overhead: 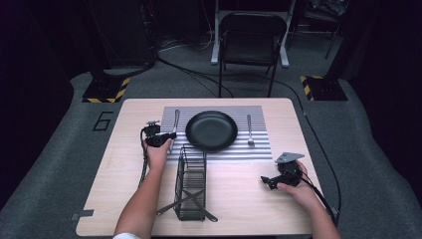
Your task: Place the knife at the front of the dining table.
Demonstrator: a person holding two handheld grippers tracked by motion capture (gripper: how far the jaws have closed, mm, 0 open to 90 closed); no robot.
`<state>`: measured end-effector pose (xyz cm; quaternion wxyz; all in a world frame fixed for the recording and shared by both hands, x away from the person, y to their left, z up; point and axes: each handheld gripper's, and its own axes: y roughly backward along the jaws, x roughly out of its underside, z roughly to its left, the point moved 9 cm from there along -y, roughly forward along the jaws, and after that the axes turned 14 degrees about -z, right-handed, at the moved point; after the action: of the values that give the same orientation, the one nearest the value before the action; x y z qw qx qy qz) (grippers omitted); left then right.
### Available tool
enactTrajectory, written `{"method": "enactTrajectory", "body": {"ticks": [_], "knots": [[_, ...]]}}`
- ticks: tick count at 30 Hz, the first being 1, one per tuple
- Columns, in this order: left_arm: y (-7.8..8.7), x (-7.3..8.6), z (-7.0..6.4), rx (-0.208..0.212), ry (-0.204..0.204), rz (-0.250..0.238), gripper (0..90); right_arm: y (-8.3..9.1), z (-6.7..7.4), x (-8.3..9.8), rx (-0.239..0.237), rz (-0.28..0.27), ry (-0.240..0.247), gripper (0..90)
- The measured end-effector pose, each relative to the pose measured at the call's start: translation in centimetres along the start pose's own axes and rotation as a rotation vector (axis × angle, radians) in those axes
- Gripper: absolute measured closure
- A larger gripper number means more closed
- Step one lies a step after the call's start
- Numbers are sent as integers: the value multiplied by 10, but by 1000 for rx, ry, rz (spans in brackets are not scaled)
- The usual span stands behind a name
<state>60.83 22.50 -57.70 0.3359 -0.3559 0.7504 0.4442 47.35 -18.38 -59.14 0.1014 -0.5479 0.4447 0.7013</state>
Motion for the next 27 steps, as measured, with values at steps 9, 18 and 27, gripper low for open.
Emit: {"method": "enactTrajectory", "body": {"ticks": [9,18,27], "knots": [[2,1,-1,-1,16,-7,561,0,0,0,0,0,0,0],[31,-13,-13,44,-36,-38,534,0,0,0,0,0,0,0],[65,-25,-24,89,-76,-67,501,0,0,0,0,0,0,0]]}}
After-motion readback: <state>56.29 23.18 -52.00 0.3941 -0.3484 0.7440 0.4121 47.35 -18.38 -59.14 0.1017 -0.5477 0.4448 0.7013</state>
